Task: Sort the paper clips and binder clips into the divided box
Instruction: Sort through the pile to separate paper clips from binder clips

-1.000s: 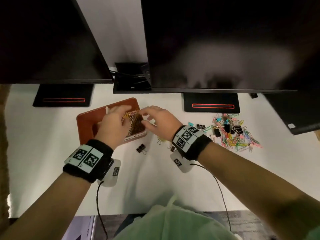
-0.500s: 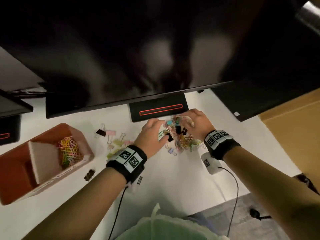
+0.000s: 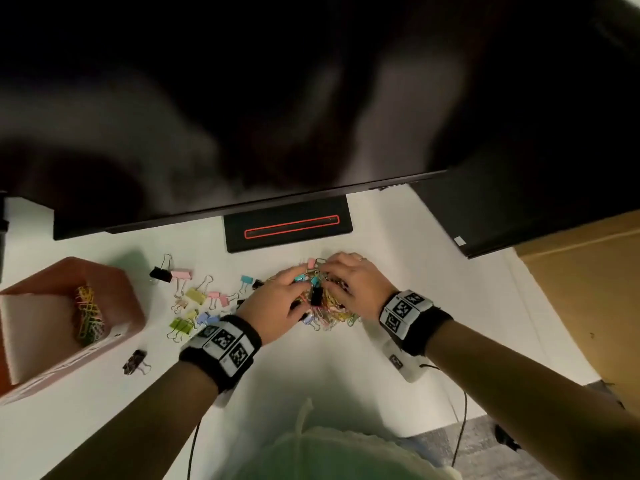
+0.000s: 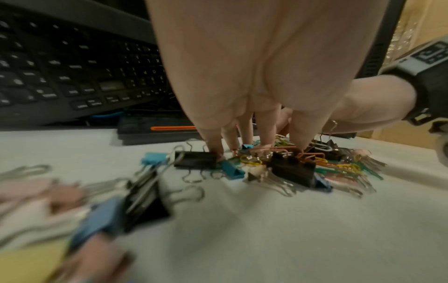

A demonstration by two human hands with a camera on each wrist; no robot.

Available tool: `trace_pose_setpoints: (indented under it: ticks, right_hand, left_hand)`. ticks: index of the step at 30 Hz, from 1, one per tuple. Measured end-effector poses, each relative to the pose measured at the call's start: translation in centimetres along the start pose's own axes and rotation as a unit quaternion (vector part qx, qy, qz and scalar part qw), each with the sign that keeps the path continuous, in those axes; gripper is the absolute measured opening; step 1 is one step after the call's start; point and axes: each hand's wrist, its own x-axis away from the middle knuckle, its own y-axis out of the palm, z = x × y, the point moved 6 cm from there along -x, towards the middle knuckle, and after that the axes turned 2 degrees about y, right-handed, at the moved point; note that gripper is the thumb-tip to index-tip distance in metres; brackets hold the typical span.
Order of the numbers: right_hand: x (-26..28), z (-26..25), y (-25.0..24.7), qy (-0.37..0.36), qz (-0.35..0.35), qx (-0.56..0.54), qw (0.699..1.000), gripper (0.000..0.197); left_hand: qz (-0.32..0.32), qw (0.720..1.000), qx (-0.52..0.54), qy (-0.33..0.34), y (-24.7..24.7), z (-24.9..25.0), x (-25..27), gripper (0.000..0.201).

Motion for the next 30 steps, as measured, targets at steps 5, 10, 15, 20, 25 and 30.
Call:
trace_pose_setpoints:
  ticks: [5,10,15,20,25,30]
  right_hand:
    - [1.7,-1.6,1.9,-0.074,-0.047,-0.034,0.996,0.040]
    - [0.3,-1.6,-0.1,-0.019,0.006,-0.024,1.000,0.032]
    - [-1.2,-3.7,1.4,0.045,-0.082,0.052,0.994,0.052]
    - [-1.9,-4.5,3.0,0.090,-0.121,0.090,0.985,0.054]
    - [-2.2,-3.4,2.3,0.102,-0.128,0.036,0.986,0.032]
    - [-1.8,-2.0,1.2,0.109,-0.105,-0.020,0.988,0.022]
  left_hand:
    - [0.009,0.997,0.070,-0.033,0.4,-0.8,4.4,0.024]
    - [0.144,0.974,0.117,-0.128,-1.8,-2.3,5.3,0.025]
    - [0.085,0.976,0.071,-0.186,-0.6,-2.7,3.5,0.045]
    - [0.066,0.977,0.069,-0.189,-0.3,-2.4,2.5,0.039]
    - [0.077,0.968,0.138,-0.198,-0.6,-3.2,2.9,0.041]
    - [0.113,0.965,0.138,-0.194,-1.0,-4.0,3.5,0.032]
